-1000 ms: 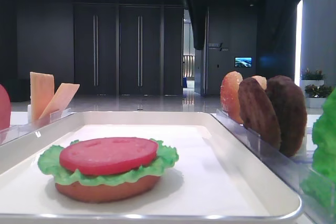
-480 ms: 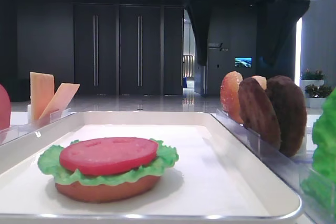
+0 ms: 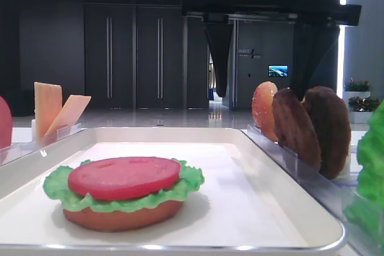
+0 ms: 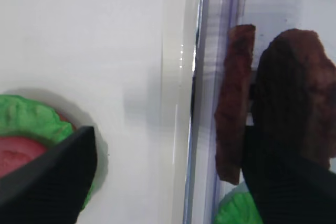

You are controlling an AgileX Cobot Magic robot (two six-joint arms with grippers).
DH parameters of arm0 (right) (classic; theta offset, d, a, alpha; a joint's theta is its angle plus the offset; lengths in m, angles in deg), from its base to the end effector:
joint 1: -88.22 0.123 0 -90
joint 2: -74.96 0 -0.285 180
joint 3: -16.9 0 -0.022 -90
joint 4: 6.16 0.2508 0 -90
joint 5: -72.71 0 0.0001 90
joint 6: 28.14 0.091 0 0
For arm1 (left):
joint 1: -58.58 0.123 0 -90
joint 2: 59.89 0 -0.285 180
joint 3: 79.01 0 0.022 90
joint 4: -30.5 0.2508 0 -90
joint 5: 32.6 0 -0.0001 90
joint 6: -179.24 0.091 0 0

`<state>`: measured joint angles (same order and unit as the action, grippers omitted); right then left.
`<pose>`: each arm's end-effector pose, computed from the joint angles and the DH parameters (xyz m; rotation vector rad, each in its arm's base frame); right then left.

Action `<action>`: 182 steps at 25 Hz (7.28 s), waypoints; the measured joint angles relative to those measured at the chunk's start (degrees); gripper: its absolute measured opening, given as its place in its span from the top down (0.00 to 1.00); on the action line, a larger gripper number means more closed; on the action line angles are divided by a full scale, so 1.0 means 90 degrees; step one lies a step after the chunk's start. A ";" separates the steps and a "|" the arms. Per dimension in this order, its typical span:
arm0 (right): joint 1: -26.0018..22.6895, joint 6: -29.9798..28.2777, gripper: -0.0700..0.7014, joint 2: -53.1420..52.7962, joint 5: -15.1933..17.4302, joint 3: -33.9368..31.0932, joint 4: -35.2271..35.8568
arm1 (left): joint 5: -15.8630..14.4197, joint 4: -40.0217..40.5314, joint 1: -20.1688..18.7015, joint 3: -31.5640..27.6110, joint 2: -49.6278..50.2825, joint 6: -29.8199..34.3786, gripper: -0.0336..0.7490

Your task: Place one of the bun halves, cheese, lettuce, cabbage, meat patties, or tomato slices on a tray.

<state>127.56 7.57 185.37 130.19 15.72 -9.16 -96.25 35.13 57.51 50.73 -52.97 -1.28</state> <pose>0.2793 0.2238 0.2290 -0.1291 2.9568 0.1175 -0.0060 0.0067 0.2653 0.0046 2.1071 0.0812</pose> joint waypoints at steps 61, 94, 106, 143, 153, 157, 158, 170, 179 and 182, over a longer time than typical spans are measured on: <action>-0.0120 -0.0265 0.74 -0.0434 0.0271 0.0062 -0.0782 | 0.0000 0.0011 0.0000 0.0000 0.0000 0.0000 0.84; -0.0006 -0.7191 0.75 -0.1463 -0.1726 -0.1833 0.7460 | 0.0000 0.0011 0.0000 0.0000 0.0000 0.0000 0.84; -0.0175 -0.7799 0.75 -0.0614 -0.1916 -0.2024 0.7965 | 0.0000 0.0011 0.0000 0.0000 0.0000 0.0000 0.84; -0.0312 -0.8501 0.26 -0.0042 -0.2262 -0.2117 0.7975 | 0.0000 0.0011 0.0000 0.0000 0.0000 0.0000 0.84; -0.0590 -0.8102 0.10 -0.1339 -0.2382 -0.2123 0.6421 | 0.0000 0.0011 0.0000 0.0000 0.0000 0.0000 0.84; -0.0844 -0.7512 0.11 -0.1999 -0.2327 -0.2123 0.5529 | 0.0000 0.0011 0.0000 0.0000 0.0000 0.0000 0.84; -0.0932 -0.7351 0.11 -0.2147 -0.2262 -0.2123 0.5349 | 0.0000 0.0011 0.0000 0.0000 0.0000 0.0000 0.84; -0.3272 -0.5669 0.14 -0.2968 -0.0521 -0.2123 0.3329 | 0.0000 0.0011 0.0000 0.0000 0.0000 0.0000 0.84; -0.4953 -0.5173 0.14 -0.2968 0.0528 -0.2123 0.1563 | 0.0000 0.0011 0.0000 0.0000 0.0000 0.0000 0.84; -0.5141 -0.5059 0.14 -0.2968 0.0650 -0.2123 0.0983 | 0.0000 0.0011 0.0000 0.0000 0.0000 0.0000 0.84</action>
<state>81.29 -37.96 158.66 136.03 -3.38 -0.31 -96.25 35.23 57.51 50.73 -52.97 -1.28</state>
